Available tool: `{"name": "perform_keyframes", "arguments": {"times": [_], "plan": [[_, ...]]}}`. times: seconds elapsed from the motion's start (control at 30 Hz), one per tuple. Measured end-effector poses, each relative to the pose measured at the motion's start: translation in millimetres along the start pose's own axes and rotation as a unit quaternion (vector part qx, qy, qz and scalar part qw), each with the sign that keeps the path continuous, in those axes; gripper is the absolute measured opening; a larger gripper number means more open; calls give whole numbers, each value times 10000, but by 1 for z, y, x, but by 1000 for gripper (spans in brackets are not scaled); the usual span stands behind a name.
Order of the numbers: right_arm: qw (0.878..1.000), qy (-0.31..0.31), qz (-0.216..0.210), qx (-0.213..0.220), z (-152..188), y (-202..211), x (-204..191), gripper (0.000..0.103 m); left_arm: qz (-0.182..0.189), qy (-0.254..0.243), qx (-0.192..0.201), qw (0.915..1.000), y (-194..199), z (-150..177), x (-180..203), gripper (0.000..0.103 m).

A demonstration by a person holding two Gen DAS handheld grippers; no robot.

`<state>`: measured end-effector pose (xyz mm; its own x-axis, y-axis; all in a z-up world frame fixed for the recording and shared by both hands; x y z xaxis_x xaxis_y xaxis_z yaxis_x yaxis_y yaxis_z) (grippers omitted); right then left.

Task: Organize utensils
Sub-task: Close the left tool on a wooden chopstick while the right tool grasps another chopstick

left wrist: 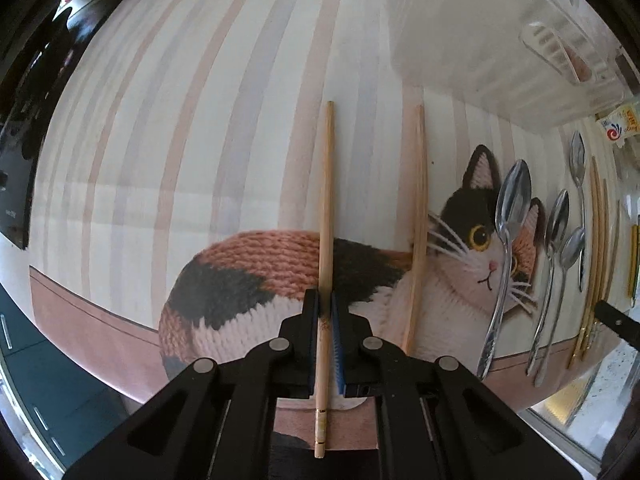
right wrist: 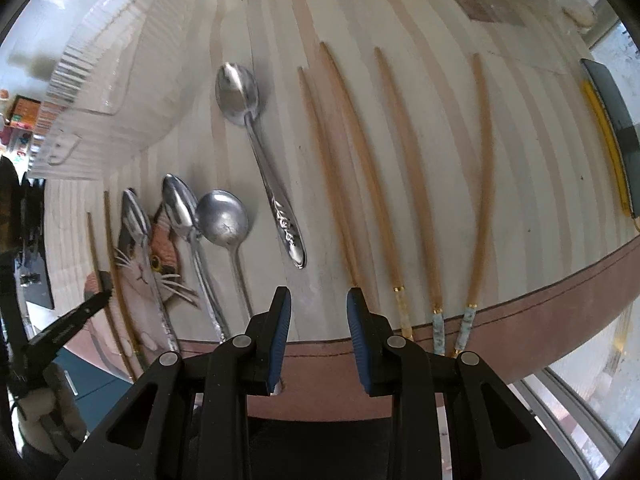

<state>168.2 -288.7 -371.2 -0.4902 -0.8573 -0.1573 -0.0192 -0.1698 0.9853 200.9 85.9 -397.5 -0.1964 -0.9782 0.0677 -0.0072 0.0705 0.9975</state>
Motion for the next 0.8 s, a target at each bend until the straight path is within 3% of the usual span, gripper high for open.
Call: {"name": "perform_keyframes", "arguments": {"times": [0.13,0.2,0.37,0.53,0.7,0.8], "plan": [[9996,159,242,37,-2,-14,-7,28,115,24,-21,9999,3,3,-16,5],[9992,224,334,-32,-1,-19,-11,11,232,104,-16,9997,5,3,-25,8],[9987,337,257,-269,18,-23,-17,0,557,155,-63,9983,20,-2,-73,13],[9978,330,59,-572,42,-19,-19,0,475,-36,-83,9988,18,-2,-88,16],[9987,318,137,-366,36,0,-15,2,619,-136,-90,9979,17,-2,-89,42],[9995,176,173,-196,22,18,-9,22,612,-224,-109,9978,17,-3,-93,54]]}}
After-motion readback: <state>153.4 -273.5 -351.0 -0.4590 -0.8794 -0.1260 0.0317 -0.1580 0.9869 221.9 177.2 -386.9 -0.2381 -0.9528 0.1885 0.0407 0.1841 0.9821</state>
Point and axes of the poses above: each gripper's, at about its wrist camera, not at the fingertips, and y roughly against the way its jaws point, x to its right, z to its underside, the point moved 5 cm from there along -y, roughly the way its jaws point, and after that the axes turned 8 degrees about -y, right-handed, at the moved point
